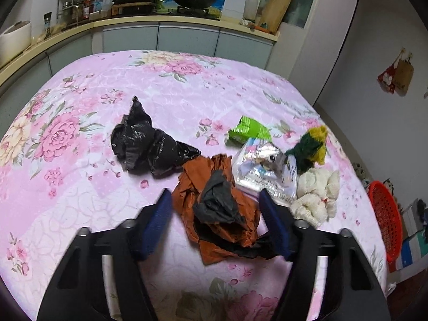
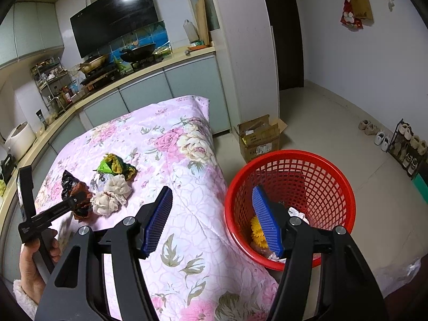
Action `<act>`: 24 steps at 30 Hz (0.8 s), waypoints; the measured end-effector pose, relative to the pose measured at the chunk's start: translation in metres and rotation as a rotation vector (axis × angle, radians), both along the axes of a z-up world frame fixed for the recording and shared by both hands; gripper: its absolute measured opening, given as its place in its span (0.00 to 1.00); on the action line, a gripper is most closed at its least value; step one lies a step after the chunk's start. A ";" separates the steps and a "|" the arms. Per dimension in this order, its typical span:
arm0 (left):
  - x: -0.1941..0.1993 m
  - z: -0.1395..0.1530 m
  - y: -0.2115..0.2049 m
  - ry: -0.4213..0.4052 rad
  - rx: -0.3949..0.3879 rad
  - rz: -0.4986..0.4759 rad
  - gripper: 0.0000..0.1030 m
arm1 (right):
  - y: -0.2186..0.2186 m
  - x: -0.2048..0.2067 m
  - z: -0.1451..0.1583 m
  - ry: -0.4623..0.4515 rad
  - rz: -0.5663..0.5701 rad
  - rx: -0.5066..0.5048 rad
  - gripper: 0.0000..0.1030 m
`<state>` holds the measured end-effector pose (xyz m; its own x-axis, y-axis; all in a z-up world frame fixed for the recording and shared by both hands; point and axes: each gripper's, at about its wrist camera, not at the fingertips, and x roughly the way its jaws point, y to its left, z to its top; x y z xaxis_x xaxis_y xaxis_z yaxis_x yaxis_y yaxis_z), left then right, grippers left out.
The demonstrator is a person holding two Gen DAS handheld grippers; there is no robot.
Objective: Collect trash
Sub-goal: 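Grasp the orange-and-black bag with the left tool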
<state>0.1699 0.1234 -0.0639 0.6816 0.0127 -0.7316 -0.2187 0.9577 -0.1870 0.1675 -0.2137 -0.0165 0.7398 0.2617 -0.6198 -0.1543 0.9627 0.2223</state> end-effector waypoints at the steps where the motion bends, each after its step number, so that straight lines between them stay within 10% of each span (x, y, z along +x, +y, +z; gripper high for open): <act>1: 0.000 -0.001 0.000 0.001 -0.002 -0.005 0.51 | 0.001 0.000 -0.001 0.002 0.001 0.000 0.58; 24: -0.049 0.024 0.007 -0.102 0.062 -0.020 0.39 | 0.038 -0.002 -0.014 0.002 0.088 -0.014 0.58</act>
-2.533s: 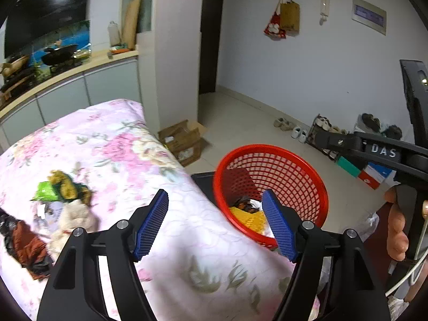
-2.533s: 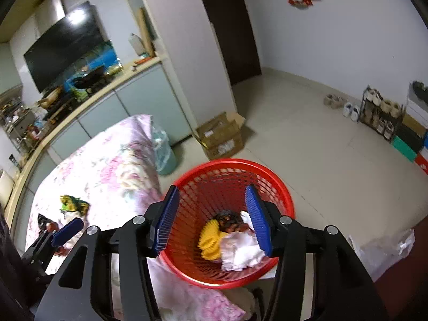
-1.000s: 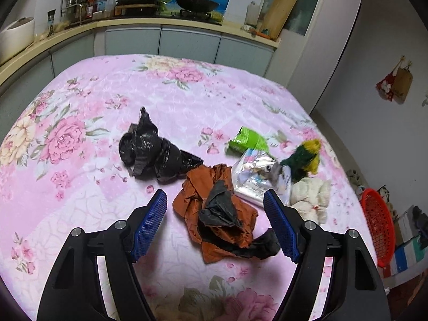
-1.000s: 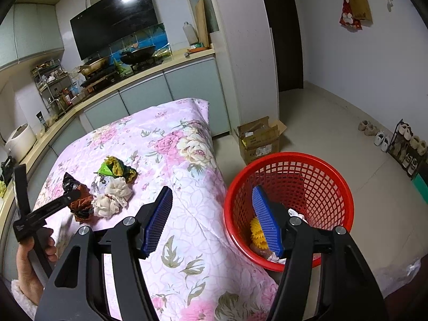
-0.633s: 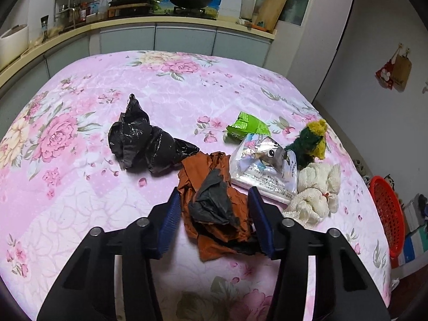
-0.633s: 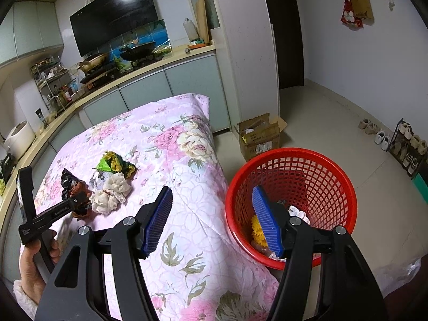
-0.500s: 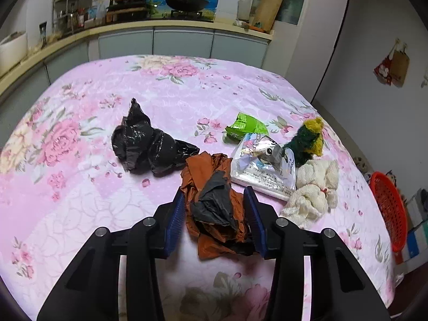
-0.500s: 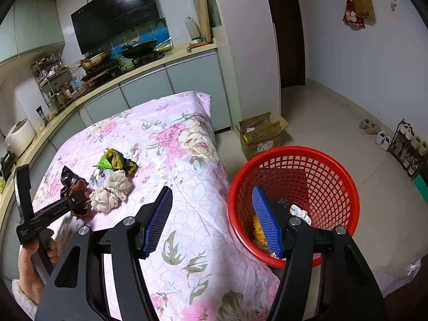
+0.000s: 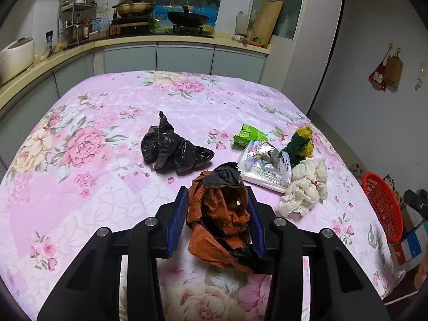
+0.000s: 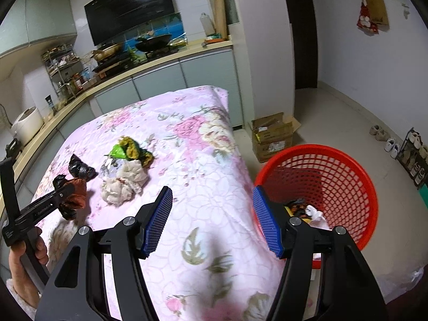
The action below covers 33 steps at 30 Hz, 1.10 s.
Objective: Collect trash
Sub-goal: 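Grasp the orange-and-black bag with the left tool, then grasp the yellow-green scrubber with the right tool while the left tool holds the orange bag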
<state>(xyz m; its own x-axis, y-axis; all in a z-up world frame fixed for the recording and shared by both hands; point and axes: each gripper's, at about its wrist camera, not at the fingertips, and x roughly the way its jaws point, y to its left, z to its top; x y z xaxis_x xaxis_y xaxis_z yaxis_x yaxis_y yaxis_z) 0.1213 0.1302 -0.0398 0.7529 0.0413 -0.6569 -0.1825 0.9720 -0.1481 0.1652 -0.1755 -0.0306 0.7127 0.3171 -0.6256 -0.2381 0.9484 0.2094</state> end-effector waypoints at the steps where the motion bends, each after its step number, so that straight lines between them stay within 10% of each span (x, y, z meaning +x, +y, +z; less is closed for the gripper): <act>1: -0.001 0.001 0.000 -0.006 0.006 0.000 0.39 | 0.003 0.000 0.000 -0.001 0.006 0.001 0.58; 33: -0.013 -0.008 0.023 -0.036 -0.063 -0.002 0.38 | 0.163 0.115 -0.016 0.060 0.213 -0.059 0.58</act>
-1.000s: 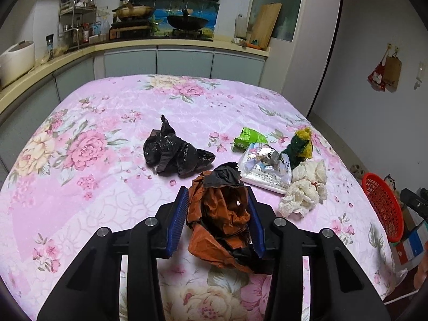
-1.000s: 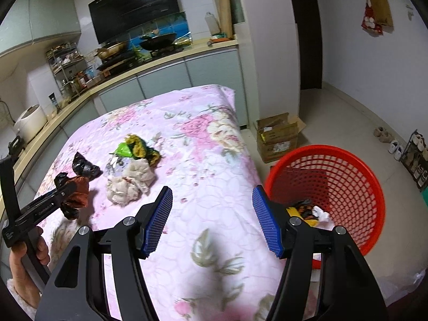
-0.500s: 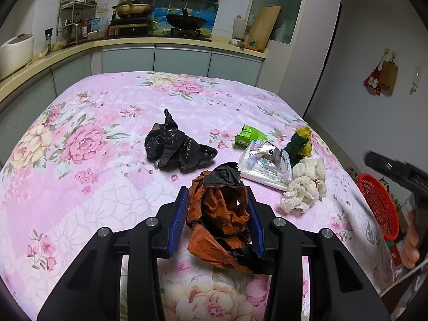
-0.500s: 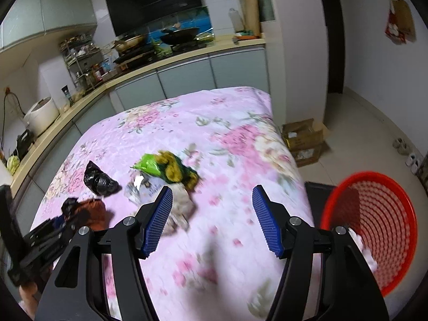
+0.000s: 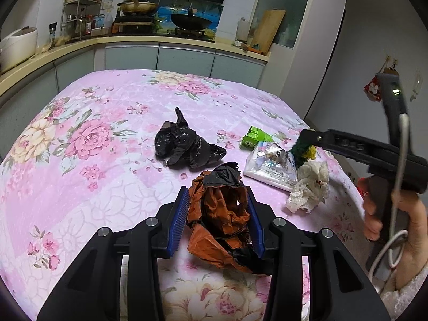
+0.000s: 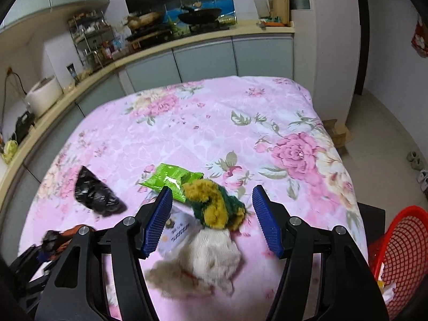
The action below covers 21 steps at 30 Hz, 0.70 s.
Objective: Collect trash
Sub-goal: 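Grasp the yellow-green scrubber with the right tool while the left tool holds the orange bag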
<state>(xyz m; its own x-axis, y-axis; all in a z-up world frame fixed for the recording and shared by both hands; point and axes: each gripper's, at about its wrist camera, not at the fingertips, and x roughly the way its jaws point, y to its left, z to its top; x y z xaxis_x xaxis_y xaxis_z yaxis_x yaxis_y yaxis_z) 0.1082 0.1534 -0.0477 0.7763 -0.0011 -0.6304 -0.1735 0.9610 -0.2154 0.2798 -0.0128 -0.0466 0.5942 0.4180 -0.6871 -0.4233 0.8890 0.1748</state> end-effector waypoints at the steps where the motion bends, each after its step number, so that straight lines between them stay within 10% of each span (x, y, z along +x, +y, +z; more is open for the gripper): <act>1: 0.000 0.000 0.001 -0.001 -0.001 0.004 0.38 | 0.002 0.002 -0.003 0.000 -0.001 -0.014 0.58; 10: -0.002 -0.001 0.004 0.001 0.002 0.014 0.38 | 0.000 0.008 -0.014 0.019 -0.004 -0.030 0.31; 21: -0.006 0.004 0.004 -0.014 0.008 0.019 0.38 | -0.021 -0.014 0.019 -0.083 -0.033 0.019 0.28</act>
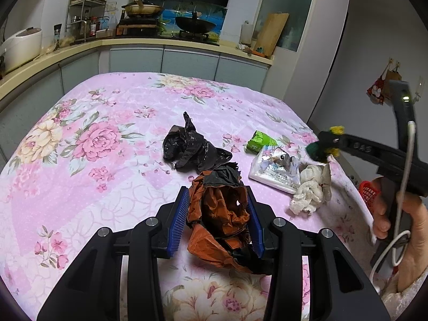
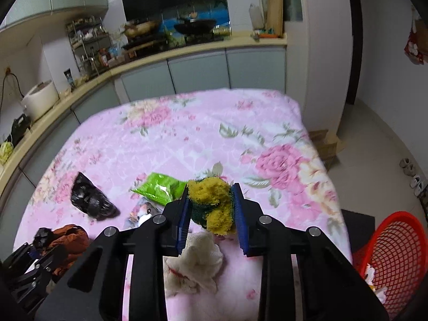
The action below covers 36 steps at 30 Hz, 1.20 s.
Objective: Collect trash
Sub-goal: 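Grasp the yellow-green scrubber with the right tool while the left tool holds the orange bag, then carry the orange bag and yellow-green scrubber over the red basket with both tools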
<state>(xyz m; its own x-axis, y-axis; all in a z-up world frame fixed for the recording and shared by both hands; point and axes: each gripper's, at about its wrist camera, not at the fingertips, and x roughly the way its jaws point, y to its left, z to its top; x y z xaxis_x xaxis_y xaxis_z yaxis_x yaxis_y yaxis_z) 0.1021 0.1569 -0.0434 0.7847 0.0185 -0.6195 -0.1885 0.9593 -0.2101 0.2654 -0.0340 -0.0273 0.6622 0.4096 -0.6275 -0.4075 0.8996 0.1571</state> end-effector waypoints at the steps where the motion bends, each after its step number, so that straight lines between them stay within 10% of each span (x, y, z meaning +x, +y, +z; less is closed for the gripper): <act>1: -0.001 0.001 0.000 -0.003 0.001 -0.002 0.38 | -0.004 -0.003 0.003 -0.007 0.000 0.008 0.28; 36: -0.002 0.053 -0.080 -0.104 0.096 -0.121 0.38 | -0.131 -0.090 0.047 -0.110 -0.141 0.101 0.28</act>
